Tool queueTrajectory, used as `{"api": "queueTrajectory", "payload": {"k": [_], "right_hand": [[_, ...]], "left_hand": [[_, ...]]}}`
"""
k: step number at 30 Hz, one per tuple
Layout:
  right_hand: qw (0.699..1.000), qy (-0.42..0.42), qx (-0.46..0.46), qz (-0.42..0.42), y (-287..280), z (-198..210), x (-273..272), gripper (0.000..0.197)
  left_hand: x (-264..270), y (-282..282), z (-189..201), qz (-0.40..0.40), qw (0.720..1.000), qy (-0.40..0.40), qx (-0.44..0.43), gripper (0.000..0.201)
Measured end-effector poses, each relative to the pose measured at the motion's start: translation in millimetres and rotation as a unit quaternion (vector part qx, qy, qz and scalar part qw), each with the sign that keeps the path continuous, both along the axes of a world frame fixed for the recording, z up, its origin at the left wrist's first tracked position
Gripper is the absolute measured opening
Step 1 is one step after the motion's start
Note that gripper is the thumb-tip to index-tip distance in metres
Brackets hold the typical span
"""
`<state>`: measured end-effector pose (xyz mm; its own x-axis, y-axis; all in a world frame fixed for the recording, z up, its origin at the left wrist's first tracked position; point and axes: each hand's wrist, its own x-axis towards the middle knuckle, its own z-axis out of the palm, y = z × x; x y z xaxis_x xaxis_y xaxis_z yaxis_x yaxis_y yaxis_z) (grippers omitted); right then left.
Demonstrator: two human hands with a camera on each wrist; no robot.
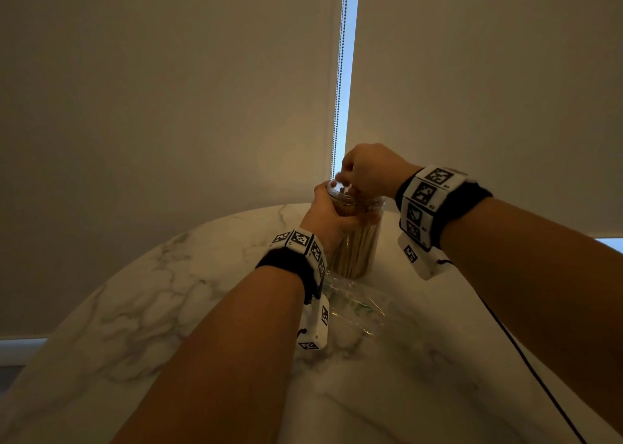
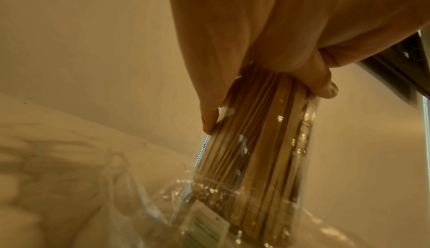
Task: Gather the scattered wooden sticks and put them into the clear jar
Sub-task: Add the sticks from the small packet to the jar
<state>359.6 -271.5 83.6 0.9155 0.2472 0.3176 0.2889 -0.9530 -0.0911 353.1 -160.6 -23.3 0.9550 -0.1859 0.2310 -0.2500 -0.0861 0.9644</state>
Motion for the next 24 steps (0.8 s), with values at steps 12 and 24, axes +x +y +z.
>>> {"api": "queueTrajectory", "payload": {"k": [12, 24], "right_hand": [[0.997, 0.058, -0.04, -0.012, -1.2, 1.5, -2.1, 0.029], [0.988, 0.136, -0.073, 0.024, -8.3, 19.1, -20.3, 0.028]], "left_hand": [[-1.6, 1.3, 0.7, 0.011, 1.0, -0.01, 0.02, 0.1], [-3.5, 2.2, 0.3, 0.007, 1.0, -0.017, 0.013, 0.095]]}}
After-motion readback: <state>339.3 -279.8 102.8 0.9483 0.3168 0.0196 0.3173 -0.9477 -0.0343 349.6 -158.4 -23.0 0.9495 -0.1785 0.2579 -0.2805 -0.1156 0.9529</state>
